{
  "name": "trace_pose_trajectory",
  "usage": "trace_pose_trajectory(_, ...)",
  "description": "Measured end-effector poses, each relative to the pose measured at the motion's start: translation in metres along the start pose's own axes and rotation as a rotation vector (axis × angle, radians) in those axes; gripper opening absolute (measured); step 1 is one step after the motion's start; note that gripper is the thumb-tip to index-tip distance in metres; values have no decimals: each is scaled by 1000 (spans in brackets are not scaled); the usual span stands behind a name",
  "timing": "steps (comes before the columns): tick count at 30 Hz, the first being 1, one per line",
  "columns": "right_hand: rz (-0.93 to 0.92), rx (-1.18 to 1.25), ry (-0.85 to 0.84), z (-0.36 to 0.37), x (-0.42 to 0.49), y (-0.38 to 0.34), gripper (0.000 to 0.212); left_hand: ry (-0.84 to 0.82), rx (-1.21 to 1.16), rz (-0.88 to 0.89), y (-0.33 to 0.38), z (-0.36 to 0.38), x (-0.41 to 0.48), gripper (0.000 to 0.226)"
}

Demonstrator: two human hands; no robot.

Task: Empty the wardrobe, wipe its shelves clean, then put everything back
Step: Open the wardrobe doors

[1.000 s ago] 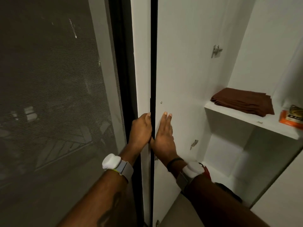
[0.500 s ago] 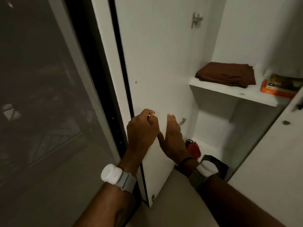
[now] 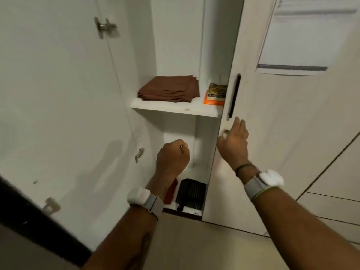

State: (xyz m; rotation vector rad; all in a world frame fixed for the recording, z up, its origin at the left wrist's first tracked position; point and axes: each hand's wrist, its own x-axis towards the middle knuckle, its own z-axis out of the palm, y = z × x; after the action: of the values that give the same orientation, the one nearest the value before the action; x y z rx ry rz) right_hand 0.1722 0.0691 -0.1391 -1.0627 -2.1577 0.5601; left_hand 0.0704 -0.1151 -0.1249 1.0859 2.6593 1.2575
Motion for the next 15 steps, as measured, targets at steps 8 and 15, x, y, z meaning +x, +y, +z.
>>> trace_pose_trajectory(8,103,439,-24,-36,94,-18,81,-222,44,229,27,51,89,30)
trace_pose_trajectory(15,152,453,66,-1,112,-28,38,-302,-100,401,25,73,155,22)
